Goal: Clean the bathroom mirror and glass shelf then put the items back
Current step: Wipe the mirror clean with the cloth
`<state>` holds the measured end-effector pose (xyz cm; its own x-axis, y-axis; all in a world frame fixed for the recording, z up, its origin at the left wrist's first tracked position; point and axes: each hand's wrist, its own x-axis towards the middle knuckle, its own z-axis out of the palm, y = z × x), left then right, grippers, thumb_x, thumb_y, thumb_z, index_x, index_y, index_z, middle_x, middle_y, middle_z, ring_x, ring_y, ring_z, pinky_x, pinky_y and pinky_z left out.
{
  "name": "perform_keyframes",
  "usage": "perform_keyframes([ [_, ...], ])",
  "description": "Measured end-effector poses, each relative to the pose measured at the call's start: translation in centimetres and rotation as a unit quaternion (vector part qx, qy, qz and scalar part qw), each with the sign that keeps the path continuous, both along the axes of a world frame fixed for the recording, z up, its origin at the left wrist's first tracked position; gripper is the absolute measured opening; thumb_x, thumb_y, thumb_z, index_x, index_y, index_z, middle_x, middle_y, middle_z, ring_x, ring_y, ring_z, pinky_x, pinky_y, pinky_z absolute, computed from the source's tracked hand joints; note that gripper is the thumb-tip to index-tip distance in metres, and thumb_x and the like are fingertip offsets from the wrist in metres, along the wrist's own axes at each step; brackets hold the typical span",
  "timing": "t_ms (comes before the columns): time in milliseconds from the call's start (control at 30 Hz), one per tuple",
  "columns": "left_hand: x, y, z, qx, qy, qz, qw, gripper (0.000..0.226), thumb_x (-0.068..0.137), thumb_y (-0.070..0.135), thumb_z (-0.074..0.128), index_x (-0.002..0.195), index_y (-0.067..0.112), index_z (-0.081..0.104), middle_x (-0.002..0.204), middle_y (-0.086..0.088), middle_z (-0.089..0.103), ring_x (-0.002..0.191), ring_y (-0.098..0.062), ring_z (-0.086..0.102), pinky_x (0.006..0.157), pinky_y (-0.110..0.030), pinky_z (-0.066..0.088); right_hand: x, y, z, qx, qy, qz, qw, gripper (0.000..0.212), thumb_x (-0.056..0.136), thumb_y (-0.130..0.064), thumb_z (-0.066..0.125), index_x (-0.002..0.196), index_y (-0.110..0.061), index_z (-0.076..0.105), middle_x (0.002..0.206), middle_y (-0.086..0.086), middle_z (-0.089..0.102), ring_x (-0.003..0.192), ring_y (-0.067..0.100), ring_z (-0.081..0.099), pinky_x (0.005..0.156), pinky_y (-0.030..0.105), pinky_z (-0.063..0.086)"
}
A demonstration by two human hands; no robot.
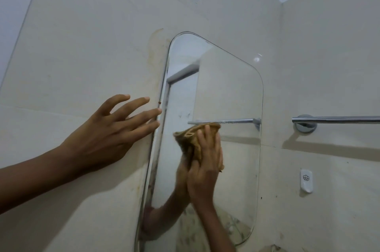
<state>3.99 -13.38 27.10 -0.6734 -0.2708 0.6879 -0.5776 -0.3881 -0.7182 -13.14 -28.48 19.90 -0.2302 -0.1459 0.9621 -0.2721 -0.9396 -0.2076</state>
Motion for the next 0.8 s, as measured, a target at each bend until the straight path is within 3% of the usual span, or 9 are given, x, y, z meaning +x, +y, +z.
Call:
perform_keyframes([
  [100,-0.1,0.0,0.0,0.004,0.005,-0.004,1.000,0.047,0.087,0.006,0.031,0.123,0.014,0.059,0.137,-0.008,0.056,0.129,-0.031,0.039,0.107,-0.045,0.020,-3.7,-4.8,2.4,0.068,-0.078,-0.023,0.994,0.048,0.090,-0.028,0.033,0.137,-0.024,0.043,0.145,0.008,0.043,0.129,0.026,0.044,0.107,0.049,0.039],
  [167,-0.2,0.0,0.0,0.005,0.008,-0.006,1.000,0.045,0.088,0.007,0.032,0.122,0.015,0.060,0.136,-0.008,0.056,0.128,-0.031,0.042,0.105,-0.046,0.024,-6.4,-7.8,3.6,0.120,-0.125,-0.044,0.984,0.041,0.094,-0.022,0.040,0.134,-0.023,0.044,0.136,0.010,0.050,0.119,0.028,0.051,0.101,0.047,0.044],
  [233,-0.2,0.1,0.0,0.004,0.008,-0.009,1.000,0.045,0.088,0.007,0.031,0.122,0.015,0.060,0.136,-0.008,0.057,0.128,-0.031,0.043,0.104,-0.046,0.026,-8.6,-10.2,4.1,0.172,-0.152,-0.053,0.972,0.039,0.095,-0.018,0.041,0.134,-0.023,0.045,0.133,0.012,0.051,0.119,0.030,0.051,0.100,0.048,0.043],
  [433,-0.3,0.2,0.1,0.009,0.015,-0.004,1.000,0.047,0.089,0.006,0.029,0.122,0.015,0.060,0.136,-0.008,0.056,0.127,-0.031,0.049,0.104,-0.046,0.026,-9.0,-10.8,6.5,0.249,-0.187,0.008,0.950,0.047,0.096,-0.036,0.035,0.141,-0.028,0.033,0.146,0.011,0.040,0.133,0.032,0.038,0.110,0.054,0.029],
  [667,-0.3,0.2,0.0,0.007,0.019,-0.004,1.000,0.051,0.087,0.003,0.027,0.126,0.013,0.057,0.137,-0.009,0.055,0.130,-0.031,0.040,0.104,-0.046,0.025,-3.3,-4.1,8.2,0.172,-0.097,0.021,0.980,0.057,0.091,-0.048,0.033,0.145,-0.034,0.021,0.157,0.005,0.017,0.144,0.026,0.016,0.117,0.052,0.013],
  [800,-0.7,0.4,0.0,-0.015,0.083,-0.041,0.996,0.052,0.090,0.004,0.023,0.134,0.009,0.050,0.137,-0.010,0.054,0.129,-0.028,0.040,0.104,-0.045,0.025,0.4,1.7,6.9,0.054,-0.004,0.025,0.998,0.051,0.087,-0.051,0.025,0.134,-0.058,0.005,0.149,-0.015,0.007,0.145,0.024,0.010,0.118,0.047,0.004],
])
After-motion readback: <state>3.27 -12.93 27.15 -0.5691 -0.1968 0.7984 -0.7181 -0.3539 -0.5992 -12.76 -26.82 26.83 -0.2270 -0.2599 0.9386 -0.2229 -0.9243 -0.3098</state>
